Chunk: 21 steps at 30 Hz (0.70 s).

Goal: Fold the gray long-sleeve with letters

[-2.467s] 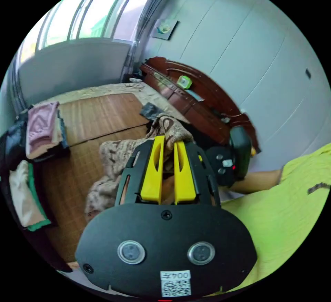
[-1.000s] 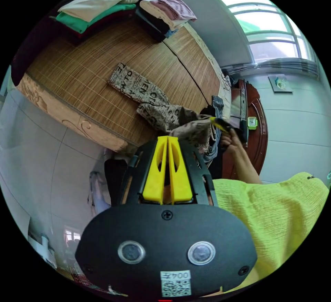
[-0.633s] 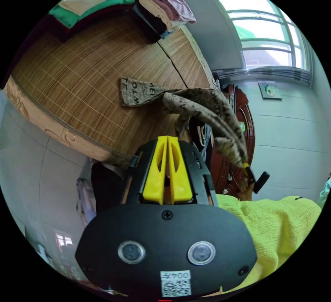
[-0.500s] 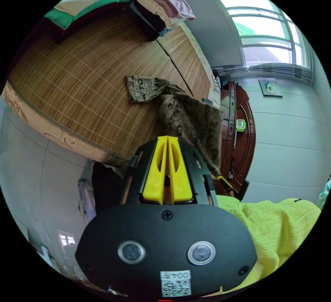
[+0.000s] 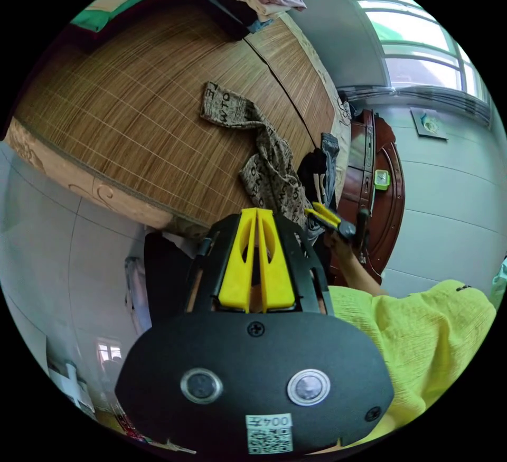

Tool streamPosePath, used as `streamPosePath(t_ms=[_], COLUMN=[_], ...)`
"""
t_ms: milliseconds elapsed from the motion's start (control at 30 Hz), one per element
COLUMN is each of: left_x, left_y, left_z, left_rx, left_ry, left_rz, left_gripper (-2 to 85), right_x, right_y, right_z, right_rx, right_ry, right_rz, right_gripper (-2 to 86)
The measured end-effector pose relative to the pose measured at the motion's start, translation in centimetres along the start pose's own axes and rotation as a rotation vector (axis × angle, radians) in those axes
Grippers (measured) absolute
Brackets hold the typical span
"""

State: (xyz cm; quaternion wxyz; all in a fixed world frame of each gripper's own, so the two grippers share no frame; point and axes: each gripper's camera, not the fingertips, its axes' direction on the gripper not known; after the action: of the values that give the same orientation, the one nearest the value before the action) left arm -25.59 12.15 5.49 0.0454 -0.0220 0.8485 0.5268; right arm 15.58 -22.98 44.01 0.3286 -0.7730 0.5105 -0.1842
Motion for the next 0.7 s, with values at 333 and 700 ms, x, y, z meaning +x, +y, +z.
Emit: streamPosePath(t_ms=[333, 700], left_x=[-0.8, 1.7], left_y=[1.9, -4.5], left_z=[-1.7, 4.4], left_rx=[-0.009, -0.34], left_ry=[0.095, 0.394], left_rz=[0.041, 0.242], left_gripper=[2.7, 16.8], right_x=[0.4, 1.0], right_y=[-9.4, 2.1], right_z=[6.9, -12.3], right_rx=[-0.277, 0.262], right_ry=[-0.154, -0.722], right_rz=[-0.108, 0.112], right_gripper=[3.4, 3.3])
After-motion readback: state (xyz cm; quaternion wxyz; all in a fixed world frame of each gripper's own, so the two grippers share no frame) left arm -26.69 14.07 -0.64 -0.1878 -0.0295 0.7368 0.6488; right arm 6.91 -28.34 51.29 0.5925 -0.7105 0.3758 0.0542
